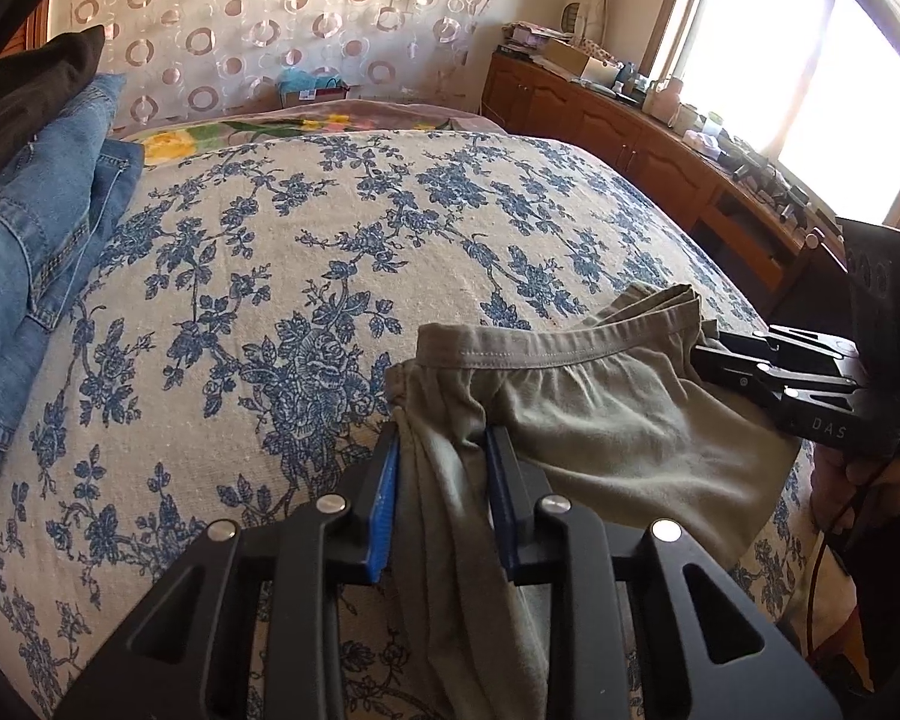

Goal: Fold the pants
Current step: 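Close the left gripper on the folded grey-green shorts edge, then lift the shorts with the left gripper and carry them toward the jeans stack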

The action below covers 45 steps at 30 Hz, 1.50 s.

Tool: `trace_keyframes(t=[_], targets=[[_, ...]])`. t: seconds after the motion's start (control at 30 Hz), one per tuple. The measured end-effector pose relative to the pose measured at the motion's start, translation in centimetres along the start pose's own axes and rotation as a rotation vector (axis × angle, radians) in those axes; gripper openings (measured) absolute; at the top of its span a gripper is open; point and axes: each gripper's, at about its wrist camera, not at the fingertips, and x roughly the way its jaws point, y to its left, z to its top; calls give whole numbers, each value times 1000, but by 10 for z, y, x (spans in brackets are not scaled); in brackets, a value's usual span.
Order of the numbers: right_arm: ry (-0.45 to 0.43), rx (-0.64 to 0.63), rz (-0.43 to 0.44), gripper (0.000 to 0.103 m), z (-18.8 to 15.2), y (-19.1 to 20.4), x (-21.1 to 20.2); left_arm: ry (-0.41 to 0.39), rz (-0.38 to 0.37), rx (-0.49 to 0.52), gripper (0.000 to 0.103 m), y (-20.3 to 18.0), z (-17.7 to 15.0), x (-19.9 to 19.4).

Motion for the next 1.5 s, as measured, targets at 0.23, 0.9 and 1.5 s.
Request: trace_keyframes(t=[0.23, 0.9, 1.5], targets=[[-4, -8, 14, 16, -1, 3, 1, -23, -18, 1, 13, -2, -3, -8], [-208, -113, 24, 11, 27, 45, -65, -247, 15, 57, 12, -24, 0, -109], [-275, -228, 85, 11, 79, 102, -67, -339, 104, -18, 12, 26, 0, -148]])
